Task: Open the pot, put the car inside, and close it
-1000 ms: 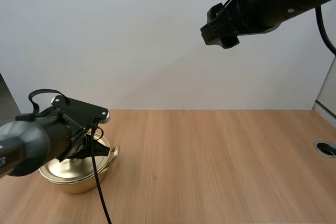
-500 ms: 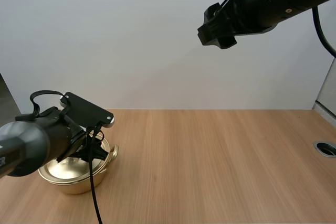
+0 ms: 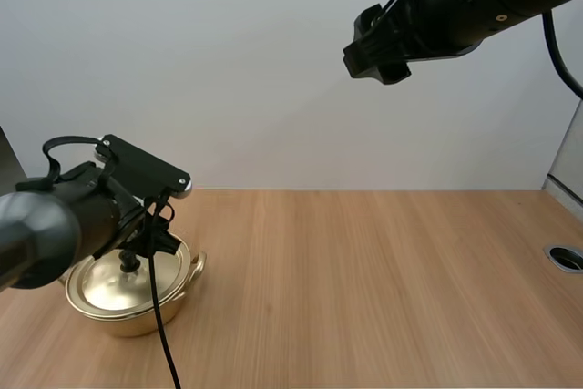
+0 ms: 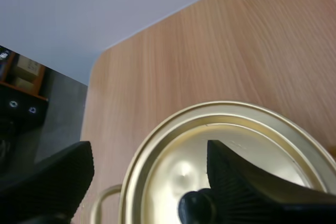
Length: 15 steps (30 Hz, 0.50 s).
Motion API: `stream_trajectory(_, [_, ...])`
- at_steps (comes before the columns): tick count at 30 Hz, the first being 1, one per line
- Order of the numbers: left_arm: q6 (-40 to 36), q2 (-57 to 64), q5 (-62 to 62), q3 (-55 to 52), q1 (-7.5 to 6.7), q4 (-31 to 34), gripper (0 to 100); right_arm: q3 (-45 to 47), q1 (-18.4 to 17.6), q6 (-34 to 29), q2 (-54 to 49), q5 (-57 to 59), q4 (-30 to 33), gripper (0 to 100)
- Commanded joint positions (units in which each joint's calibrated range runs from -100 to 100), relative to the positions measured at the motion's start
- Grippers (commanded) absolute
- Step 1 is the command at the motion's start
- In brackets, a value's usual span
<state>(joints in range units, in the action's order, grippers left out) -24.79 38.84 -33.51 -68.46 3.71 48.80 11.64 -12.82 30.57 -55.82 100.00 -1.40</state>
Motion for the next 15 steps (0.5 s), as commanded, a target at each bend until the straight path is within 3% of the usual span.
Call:
stream_trajectory(1, [1.1, 1.2, -2.4, 2.6, 0.0, 0.0, 100, 0.0, 0.0, 0.0, 0.0, 0.0, 0.0, 100])
stream_trajectory(8, [3.8, 5.7, -2.8, 7.9, 0.0, 0.0, 100, 0.0, 0.0, -0.3, 0.0, 0.0, 0.0, 100])
stream_trajectory(9, [3.8, 6.3, -2.8, 7.9, 0.0, 0.0, 83, 0.0, 0.0, -0.4, 0.0, 0.0, 0.0, 100])
stream_trajectory(11, [2.3, 7.5, -3.5, 7.9, 0.0, -0.6, 0, 0.0, 0.0, -0.4, 0.0, 0.0, 0.0, 100])
stream_trajectory(13, [1.8, 8.1, -3.7, 8.0, 0.0, -0.5, 5, 0.0, 0.0, -0.4, 0.0, 0.0, 0.1, 100])
stream_trajectory(14, [1.8, 8.5, -3.7, 8.0, 0.0, -0.5, 4, 0.4, 0.1, -0.4, 0.0, 0.0, 0.2, 83])
stream_trajectory(15, [1.8, 8.9, -3.7, 8.0, 0.0, -0.5, 4, 1.1, 0.3, -0.4, 0.0, 0.0, 0.5, 55])
